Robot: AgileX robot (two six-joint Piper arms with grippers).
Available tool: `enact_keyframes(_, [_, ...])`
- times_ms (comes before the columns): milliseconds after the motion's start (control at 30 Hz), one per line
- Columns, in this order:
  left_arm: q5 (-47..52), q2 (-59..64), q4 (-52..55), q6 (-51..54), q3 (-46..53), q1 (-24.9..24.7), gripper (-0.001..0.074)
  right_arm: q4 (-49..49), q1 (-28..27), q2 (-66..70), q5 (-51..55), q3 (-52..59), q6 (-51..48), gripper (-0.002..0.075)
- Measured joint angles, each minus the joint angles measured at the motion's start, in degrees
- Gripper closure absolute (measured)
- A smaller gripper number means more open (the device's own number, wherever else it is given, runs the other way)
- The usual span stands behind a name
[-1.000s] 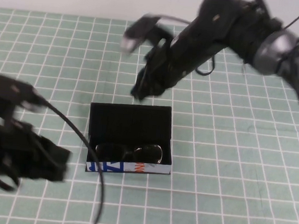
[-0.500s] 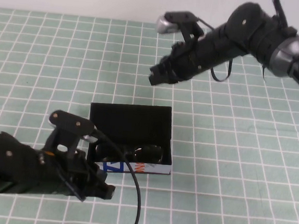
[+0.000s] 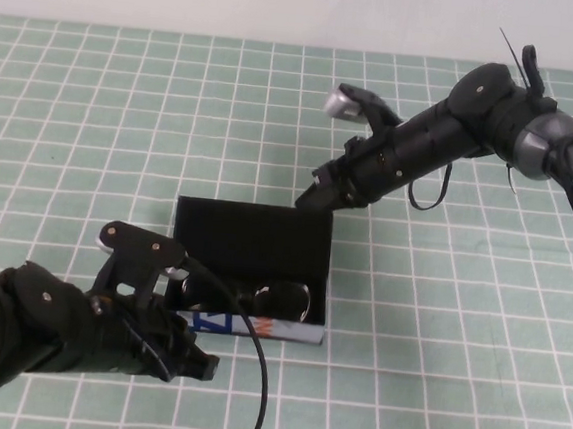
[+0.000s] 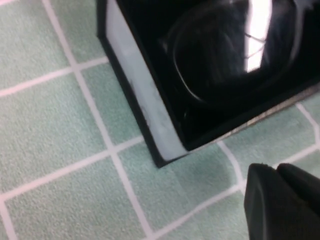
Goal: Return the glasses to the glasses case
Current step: Close the glasses case
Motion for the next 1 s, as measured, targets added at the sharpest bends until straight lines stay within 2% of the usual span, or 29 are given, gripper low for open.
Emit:
enact_keyframes(133, [-0.32, 1.87, -0.09, 0.78, -0.58, -0.09, 0.0736, 0.63, 0.0, 0.0, 3.82, 0.0, -2.92, 0.0737])
enact_keyframes(633, [-0.6, 4.94, -0.44, 1.48, -2.78, -0.09, 0.0736, 5.99, 0.14, 0.0, 4.21, 0.0, -6.35, 0.0737])
enact_keyframes(1000, [-0.5, 4.99, -0.44, 1.77, -2.78, -0.09, 0.0736, 4.3, 5.35, -0.61, 4.35, 0.0, -3.53, 0.0737])
